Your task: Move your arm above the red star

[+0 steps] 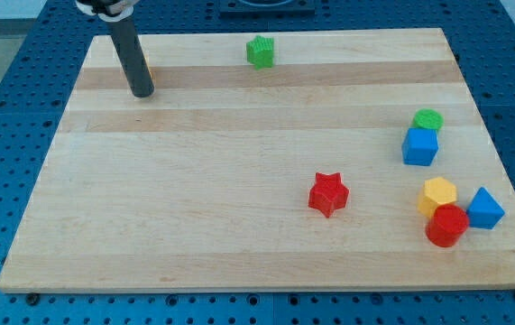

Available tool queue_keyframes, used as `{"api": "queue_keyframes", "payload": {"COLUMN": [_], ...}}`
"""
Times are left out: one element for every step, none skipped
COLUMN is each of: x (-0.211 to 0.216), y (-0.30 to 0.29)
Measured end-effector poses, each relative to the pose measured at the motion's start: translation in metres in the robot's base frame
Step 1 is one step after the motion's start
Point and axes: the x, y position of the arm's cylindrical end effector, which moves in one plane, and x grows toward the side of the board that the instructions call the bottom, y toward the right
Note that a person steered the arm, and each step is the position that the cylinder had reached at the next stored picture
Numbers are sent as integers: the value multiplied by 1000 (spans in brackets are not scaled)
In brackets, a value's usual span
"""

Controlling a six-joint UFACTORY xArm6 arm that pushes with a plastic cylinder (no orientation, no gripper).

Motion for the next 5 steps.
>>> {"api": "queue_keyframes", "payload": {"x": [-1, -22, -18, 42, 93], "y": [0, -1, 6, 84, 135]}}
